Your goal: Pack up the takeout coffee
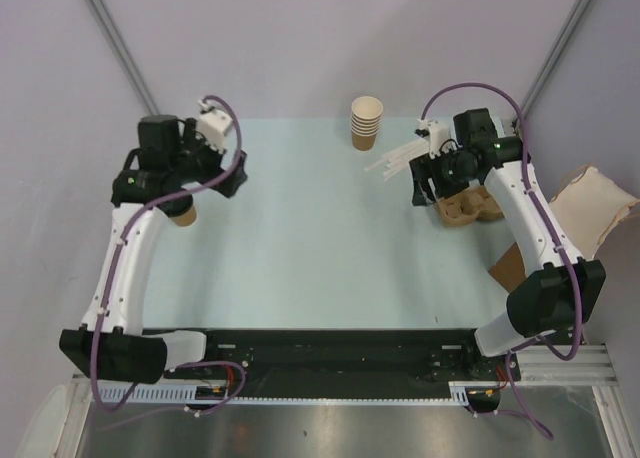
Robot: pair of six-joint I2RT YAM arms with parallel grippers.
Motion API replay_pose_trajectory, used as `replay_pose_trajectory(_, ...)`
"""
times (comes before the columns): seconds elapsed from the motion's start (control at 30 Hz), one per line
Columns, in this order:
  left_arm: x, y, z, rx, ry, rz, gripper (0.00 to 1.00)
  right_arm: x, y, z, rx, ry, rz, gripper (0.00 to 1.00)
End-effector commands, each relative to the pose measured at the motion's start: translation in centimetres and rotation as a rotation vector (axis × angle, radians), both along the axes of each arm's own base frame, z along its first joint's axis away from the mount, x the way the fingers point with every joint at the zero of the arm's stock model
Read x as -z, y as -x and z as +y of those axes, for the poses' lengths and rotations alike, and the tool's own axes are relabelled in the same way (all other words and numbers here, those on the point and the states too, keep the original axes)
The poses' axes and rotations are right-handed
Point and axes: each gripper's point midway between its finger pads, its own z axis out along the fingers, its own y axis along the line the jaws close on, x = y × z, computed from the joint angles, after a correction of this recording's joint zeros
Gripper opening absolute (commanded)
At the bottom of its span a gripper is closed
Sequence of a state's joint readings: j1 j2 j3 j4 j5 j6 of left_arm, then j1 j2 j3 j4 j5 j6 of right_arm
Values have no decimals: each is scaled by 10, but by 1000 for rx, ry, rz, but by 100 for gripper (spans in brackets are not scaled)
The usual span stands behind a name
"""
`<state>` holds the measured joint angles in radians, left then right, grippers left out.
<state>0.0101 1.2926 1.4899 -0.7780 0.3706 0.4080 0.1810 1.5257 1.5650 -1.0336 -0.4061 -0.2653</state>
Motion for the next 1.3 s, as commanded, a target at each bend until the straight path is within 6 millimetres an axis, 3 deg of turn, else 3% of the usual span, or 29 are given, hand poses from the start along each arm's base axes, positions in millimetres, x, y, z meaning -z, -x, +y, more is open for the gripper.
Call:
replay_pose_trajectory(0.0, 19, 39, -70, 161, 46, 47, 99, 11, 4, -62, 54, 323, -37, 66)
replay_pose_trajectory(0.1, 35, 56, -104, 243, 79, 96, 99, 24, 0, -80, 102, 371, 8, 60)
replay_pose_trajectory(0.23, 47, 65, -124, 289, 102, 122, 99, 49, -16, -92, 161, 392, 36, 56)
replay_pose_trajectory(0.57, 48, 67, -128, 304, 116, 123, 99, 96, -27, -101, 167, 426, 109, 47)
replay_pose_trajectory(1.27, 50, 64, -130, 300, 124, 133, 100, 126, -41, -106, 151, 449, 145, 41)
